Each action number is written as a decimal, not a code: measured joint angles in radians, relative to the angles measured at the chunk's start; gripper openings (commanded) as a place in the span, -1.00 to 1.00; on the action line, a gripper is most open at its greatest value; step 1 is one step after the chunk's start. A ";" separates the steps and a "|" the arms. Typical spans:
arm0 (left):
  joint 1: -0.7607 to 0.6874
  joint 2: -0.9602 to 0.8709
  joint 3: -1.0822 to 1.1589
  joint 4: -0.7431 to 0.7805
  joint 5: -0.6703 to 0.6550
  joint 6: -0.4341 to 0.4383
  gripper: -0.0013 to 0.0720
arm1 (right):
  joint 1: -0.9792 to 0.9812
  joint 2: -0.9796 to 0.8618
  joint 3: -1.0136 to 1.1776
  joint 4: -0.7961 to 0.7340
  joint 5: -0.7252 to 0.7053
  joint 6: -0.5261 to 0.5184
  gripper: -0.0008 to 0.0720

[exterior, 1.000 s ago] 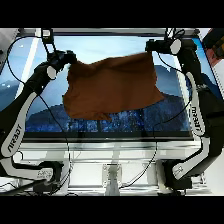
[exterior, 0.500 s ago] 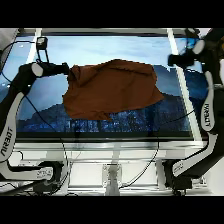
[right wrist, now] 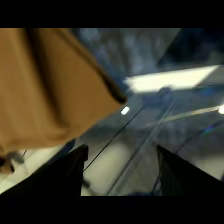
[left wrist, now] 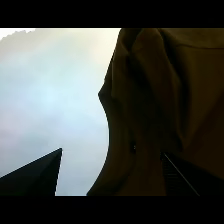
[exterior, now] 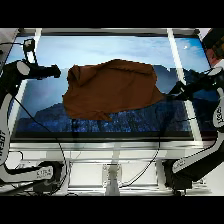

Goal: Fold the clothes and pants, and hang the long-sleeved shirts on hangers.

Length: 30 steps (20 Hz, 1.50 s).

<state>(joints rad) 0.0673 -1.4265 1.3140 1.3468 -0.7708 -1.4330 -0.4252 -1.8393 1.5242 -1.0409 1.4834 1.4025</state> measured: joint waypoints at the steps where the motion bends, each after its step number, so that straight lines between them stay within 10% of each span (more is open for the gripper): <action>1: 0.001 0.000 0.000 -0.006 -0.002 0.000 0.94 | 0.010 -0.001 -0.038 0.021 -0.026 -0.014 0.34; 6: 0.004 0.001 0.000 -0.019 -0.023 -0.004 0.92 | 0.087 -0.001 -0.133 0.080 -0.156 -0.046 0.08; 8: 0.006 0.001 -0.001 -0.020 -0.060 -0.005 0.62 | 0.112 -0.001 -0.145 0.090 -0.211 -0.045 -0.13; 18: 0.085 0.075 -0.195 -0.022 -0.201 -0.027 0.61 | 0.129 0.026 -0.159 0.041 -0.365 0.051 -0.13; 20: 0.090 0.102 -0.268 -0.032 -0.208 -0.027 0.61 | 0.131 0.030 -0.163 0.025 -0.380 0.074 -0.74; 22: 0.093 0.119 -0.330 -0.052 -0.211 -0.027 0.61 | 0.135 0.031 -0.170 0.018 -0.390 0.092 -0.93; 30: 0.095 0.137 -0.467 -0.136 -0.223 0.009 0.61 | 0.140 0.035 -0.176 0.017 -0.394 0.106 -0.93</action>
<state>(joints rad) 0.1627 -1.2892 0.8474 1.2106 -0.9936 -1.4242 -0.2852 -1.8046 1.3479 -1.0237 1.0893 1.5089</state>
